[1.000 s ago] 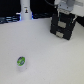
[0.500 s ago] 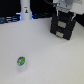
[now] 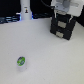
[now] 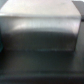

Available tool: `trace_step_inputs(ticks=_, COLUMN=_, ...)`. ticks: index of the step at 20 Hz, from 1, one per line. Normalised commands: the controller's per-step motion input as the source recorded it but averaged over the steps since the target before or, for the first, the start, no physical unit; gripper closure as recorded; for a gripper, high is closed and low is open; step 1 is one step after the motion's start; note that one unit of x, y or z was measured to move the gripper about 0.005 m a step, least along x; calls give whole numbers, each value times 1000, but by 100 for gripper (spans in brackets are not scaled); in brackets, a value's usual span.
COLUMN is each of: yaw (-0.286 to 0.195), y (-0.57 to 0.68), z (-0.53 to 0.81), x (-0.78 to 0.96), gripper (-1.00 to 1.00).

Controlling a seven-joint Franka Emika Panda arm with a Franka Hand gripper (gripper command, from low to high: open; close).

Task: Open the kcup holder, insert the kcup into the holder, and close the kcup holder

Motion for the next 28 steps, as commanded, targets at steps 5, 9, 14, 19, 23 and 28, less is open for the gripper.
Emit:
trace_step_inputs(ticks=5, yaw=-31, y=-8, z=-166, x=-133, gripper=100)
trace_step_inputs(ticks=9, yaw=-10, y=-18, z=-3, x=18, gripper=100)
trace_step_inputs(ticks=14, yaw=-6, y=-97, z=53, x=232, gripper=100)
trace_step_inputs(ticks=19, yaw=-14, y=-229, z=107, x=605, gripper=100)
trace_step_inputs(ticks=23, yaw=-33, y=-296, z=212, x=927, gripper=100)
trace_step_inputs(ticks=28, yaw=-45, y=-319, z=170, x=962, gripper=100)
